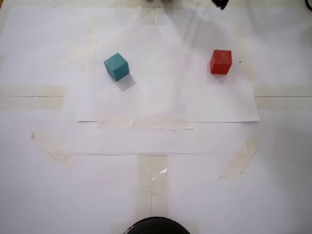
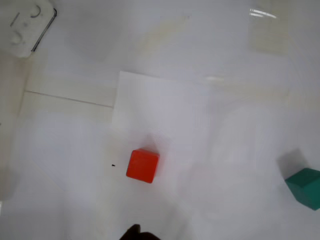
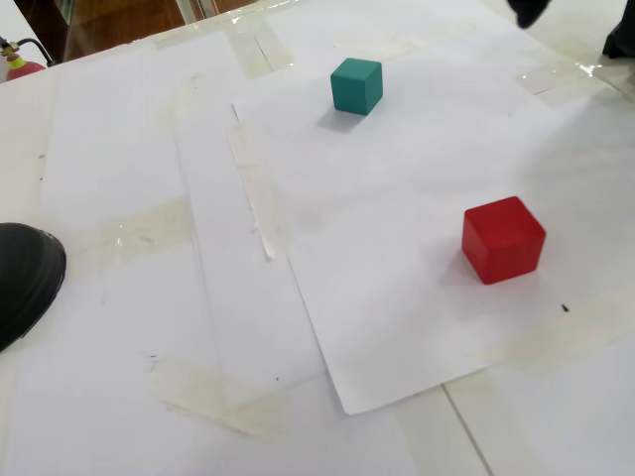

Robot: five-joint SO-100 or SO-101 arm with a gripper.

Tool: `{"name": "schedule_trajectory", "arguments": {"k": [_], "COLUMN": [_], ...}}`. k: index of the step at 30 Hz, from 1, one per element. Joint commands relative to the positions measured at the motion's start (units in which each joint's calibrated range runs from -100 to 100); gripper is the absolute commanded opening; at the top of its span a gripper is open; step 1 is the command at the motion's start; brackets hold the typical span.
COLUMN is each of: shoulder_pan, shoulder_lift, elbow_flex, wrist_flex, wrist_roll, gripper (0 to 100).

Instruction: Put the red cube on the top of the blue cube.

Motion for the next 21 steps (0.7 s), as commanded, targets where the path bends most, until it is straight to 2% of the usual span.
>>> {"name": "schedule_trajectory", "arguments": {"k": [1,10,21], "shoulder_pan": [-2.9,-6.3,-7.3], "shoulder_lift": [0.2,10.5,18.1], "elbow_flex": [-4.4,-8.6,-8.6], "wrist_flex": [3.6,5.3,-0.7], "wrist_roll": [-3.1,-3.9,-3.8], "gripper": [0,0,0]}}
